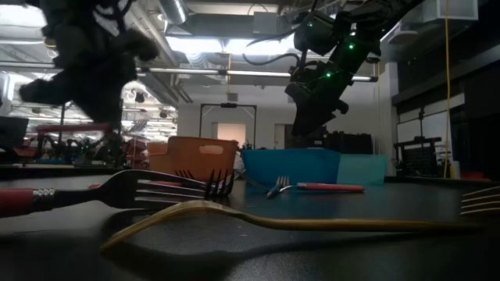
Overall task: Sort silverware by color (type)
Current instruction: Put the pink fork into the orange bin, then put the gold fork into the blue bin
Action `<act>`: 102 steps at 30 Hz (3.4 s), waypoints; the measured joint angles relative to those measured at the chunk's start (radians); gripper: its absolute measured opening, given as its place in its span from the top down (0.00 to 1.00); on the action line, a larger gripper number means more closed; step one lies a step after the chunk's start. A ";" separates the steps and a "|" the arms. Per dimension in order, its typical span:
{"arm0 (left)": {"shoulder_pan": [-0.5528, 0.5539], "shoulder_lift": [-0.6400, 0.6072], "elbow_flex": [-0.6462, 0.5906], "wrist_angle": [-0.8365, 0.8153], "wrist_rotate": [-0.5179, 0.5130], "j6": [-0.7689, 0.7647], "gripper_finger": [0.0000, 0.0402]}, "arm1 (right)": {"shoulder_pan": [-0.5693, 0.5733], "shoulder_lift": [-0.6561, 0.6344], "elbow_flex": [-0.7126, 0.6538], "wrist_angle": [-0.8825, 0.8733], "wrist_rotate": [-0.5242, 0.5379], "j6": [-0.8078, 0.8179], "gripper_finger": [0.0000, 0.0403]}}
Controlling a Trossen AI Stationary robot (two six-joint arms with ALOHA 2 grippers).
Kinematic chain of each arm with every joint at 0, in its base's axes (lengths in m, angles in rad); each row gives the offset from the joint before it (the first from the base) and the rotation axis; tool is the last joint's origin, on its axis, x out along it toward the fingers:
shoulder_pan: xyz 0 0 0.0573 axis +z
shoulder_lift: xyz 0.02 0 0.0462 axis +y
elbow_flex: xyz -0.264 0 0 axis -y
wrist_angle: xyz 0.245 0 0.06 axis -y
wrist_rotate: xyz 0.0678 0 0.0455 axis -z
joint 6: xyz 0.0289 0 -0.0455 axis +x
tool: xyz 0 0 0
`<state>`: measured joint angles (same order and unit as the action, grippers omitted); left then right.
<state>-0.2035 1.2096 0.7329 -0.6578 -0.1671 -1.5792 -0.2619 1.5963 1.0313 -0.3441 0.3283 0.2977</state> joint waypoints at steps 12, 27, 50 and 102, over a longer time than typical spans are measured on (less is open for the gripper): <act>0.182 0.000 0.121 0.050 -0.032 0.290 0.90 | 0.000 0.000 0.000 0.002 -0.026 0.000 0.62; 0.508 0.000 0.136 0.130 0.030 0.563 0.90 | 0.000 0.000 0.000 0.002 -0.026 0.000 0.62; 0.813 0.185 0.137 0.162 0.506 0.612 0.90 | 0.000 0.000 0.000 0.002 -0.026 0.000 0.62; 0.963 0.362 0.137 0.226 0.647 0.508 0.82 | 0.000 0.000 0.000 0.001 -0.026 0.000 0.62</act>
<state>0.7597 1.5711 0.8700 -0.4320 0.4801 -1.0714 -0.2619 1.5963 1.0313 -0.3431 0.3019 0.2977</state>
